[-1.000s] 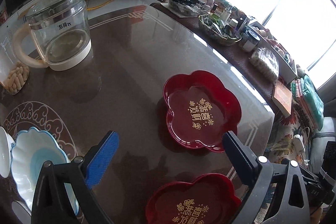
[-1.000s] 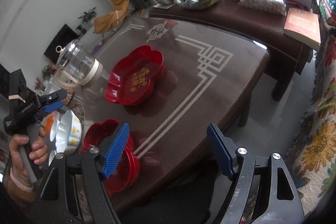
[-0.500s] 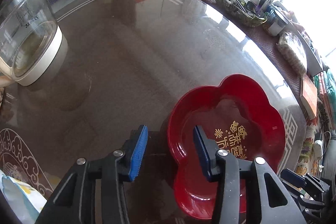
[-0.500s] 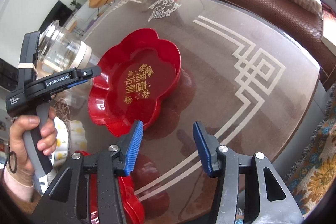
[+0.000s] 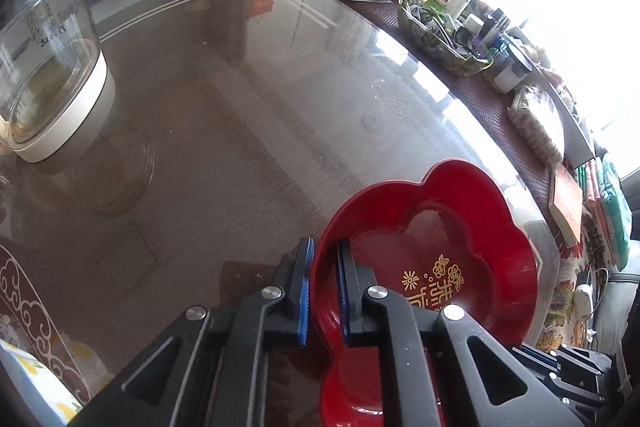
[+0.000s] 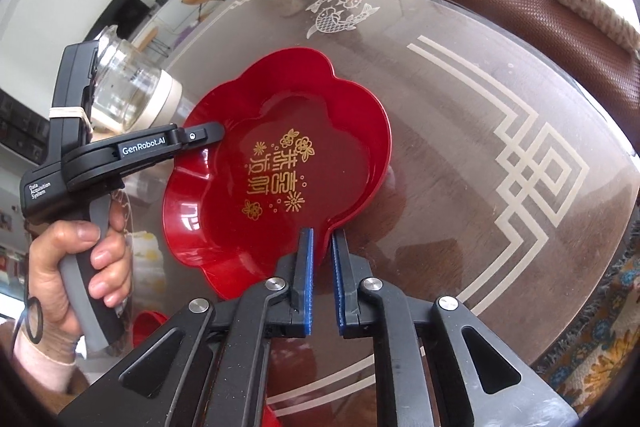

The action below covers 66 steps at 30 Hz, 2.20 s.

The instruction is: Organize plates and bowls

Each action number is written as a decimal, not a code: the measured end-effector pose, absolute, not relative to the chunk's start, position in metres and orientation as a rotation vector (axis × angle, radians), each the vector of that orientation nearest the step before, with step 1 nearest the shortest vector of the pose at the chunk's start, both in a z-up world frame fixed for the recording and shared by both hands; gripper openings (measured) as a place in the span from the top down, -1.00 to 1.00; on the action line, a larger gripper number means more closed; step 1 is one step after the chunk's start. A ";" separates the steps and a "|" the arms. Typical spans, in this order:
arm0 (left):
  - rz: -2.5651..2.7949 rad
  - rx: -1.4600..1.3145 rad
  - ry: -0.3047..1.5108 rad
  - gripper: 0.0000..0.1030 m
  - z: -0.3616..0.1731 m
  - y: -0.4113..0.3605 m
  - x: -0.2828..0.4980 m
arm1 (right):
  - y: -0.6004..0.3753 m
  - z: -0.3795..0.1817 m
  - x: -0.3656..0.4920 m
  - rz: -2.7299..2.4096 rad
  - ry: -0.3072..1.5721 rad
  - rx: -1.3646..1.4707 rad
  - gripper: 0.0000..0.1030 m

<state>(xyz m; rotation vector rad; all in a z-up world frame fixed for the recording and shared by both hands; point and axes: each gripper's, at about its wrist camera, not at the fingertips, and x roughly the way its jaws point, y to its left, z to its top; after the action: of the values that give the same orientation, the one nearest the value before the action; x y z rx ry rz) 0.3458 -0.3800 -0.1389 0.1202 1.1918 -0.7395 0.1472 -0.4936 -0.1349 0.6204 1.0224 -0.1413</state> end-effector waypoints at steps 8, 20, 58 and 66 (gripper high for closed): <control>-0.805 0.150 1.097 0.81 -0.068 -0.349 0.300 | -0.472 -0.075 0.103 -0.099 0.959 0.608 0.78; -0.841 0.169 1.113 0.75 -0.072 -0.273 0.233 | -0.377 -0.055 0.020 -0.090 0.928 0.645 0.72; -0.654 0.241 0.691 -0.95 -0.026 -0.191 0.139 | -0.305 -0.057 -0.059 -0.497 0.554 0.456 -0.38; -0.556 0.175 0.717 -0.99 -0.051 -0.134 0.048 | -0.284 -0.059 -0.073 -0.579 0.502 0.325 -0.40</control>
<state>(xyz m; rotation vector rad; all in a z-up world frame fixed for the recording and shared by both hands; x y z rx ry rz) 0.0483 -0.1344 -0.0506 0.1750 0.7172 -0.5559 -0.0735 -0.2843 -0.0591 0.3245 0.5023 -0.5787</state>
